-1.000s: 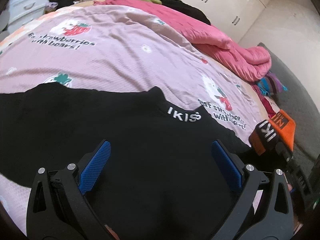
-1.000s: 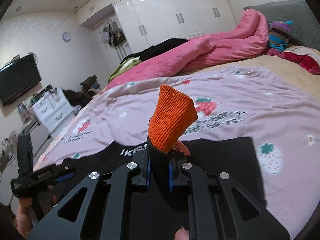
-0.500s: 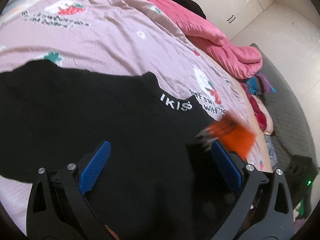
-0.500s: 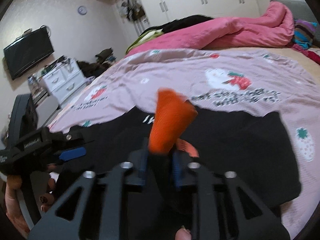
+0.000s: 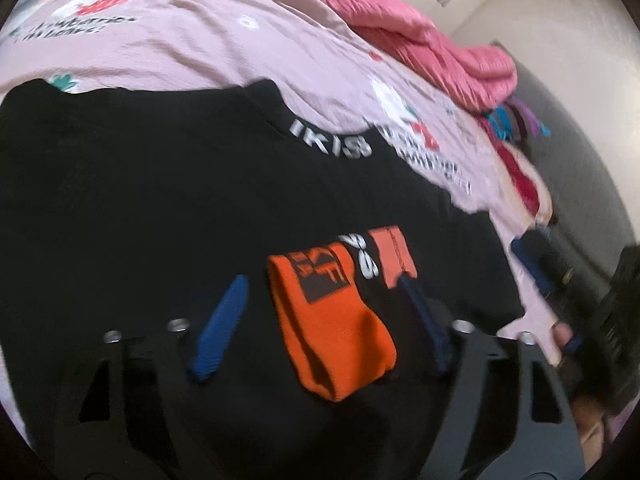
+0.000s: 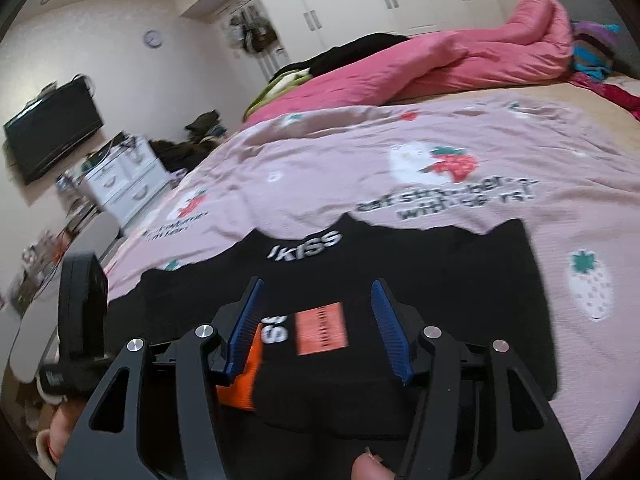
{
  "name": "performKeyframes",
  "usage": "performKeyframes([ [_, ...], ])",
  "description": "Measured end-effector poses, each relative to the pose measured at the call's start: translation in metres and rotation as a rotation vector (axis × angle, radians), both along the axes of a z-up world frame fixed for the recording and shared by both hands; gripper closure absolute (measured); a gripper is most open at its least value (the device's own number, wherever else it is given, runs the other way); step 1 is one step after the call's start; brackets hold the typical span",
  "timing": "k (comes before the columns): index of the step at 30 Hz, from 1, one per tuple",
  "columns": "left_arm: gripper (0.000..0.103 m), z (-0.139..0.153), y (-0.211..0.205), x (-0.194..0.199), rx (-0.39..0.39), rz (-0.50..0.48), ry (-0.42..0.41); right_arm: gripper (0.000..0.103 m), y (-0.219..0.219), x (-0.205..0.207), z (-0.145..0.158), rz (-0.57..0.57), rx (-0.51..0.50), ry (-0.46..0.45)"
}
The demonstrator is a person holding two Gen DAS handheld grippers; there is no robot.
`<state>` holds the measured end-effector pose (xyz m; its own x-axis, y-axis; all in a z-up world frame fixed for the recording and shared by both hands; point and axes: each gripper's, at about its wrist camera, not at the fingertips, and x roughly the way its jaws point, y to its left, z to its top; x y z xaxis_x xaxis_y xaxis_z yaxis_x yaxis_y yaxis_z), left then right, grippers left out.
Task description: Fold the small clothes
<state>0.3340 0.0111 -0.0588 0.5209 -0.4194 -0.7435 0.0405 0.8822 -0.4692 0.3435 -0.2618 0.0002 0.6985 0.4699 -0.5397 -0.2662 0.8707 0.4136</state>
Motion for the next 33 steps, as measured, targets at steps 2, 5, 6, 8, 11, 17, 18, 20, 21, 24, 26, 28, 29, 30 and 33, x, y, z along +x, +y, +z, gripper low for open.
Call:
performKeyframes([
  [2, 0.047, -0.004, -0.006, 0.0, 0.007, -0.015, 0.007, 0.049, -0.008, -0.001, 0.002, -0.02, 0.01, -0.004],
  [5, 0.047, -0.007, -0.012, 0.002, 0.028, -0.006, 0.004, 0.049, -0.019, -0.001, 0.003, -0.048, 0.01, -0.01],
  [6, 0.048, -0.008, -0.015, 0.003, 0.03, -0.004, 0.002, 0.049, -0.024, -0.001, 0.003, -0.059, 0.011, -0.01],
  [8, 0.064, -0.007, -0.017, 0.003, 0.035, -0.002, -0.014, 0.049, -0.031, -0.002, 0.003, -0.079, 0.022, -0.009],
  [11, 0.088, -0.005, -0.02, 0.004, 0.031, -0.007, -0.039, 0.049, -0.041, -0.003, 0.003, -0.101, 0.035, -0.007],
  [17, 0.095, 0.015, -0.019, -0.002, -0.011, -0.033, -0.129, 0.049, -0.067, -0.006, 0.004, -0.17, 0.04, -0.006],
  [18, 0.095, 0.02, -0.017, -0.005, -0.02, -0.032, -0.144, 0.049, -0.071, -0.006, 0.003, -0.179, 0.045, -0.004],
  [20, 0.096, 0.026, -0.011, -0.009, -0.032, -0.026, -0.167, 0.049, -0.077, -0.006, 0.002, -0.195, 0.051, 0.0],
  [21, 0.096, 0.031, -0.009, -0.011, -0.037, -0.018, -0.183, 0.049, -0.08, -0.007, 0.001, -0.202, 0.051, 0.002],
  [24, 0.096, 0.044, -0.001, -0.015, -0.059, -0.004, -0.22, 0.049, -0.085, -0.007, 0.0, -0.216, 0.06, 0.005],
  [26, 0.096, 0.054, 0.004, -0.019, -0.071, 0.002, -0.243, 0.049, -0.087, -0.007, 0.0, -0.22, 0.06, 0.003],
  [28, 0.096, 0.064, 0.009, -0.024, -0.068, 0.013, -0.274, 0.049, -0.088, -0.007, 0.0, -0.224, 0.059, 0.003],
  [29, 0.096, 0.068, 0.009, -0.025, -0.065, 0.017, -0.283, 0.049, -0.088, -0.007, 0.0, -0.223, 0.061, 0.004],
  [30, 0.096, 0.072, 0.012, -0.028, -0.058, 0.021, -0.296, 0.049, -0.088, -0.007, 0.0, -0.224, 0.062, 0.004],
  [33, 0.096, 0.079, 0.02, -0.035, -0.048, 0.038, -0.315, 0.049, -0.087, -0.006, -0.001, -0.222, 0.054, 0.006],
])
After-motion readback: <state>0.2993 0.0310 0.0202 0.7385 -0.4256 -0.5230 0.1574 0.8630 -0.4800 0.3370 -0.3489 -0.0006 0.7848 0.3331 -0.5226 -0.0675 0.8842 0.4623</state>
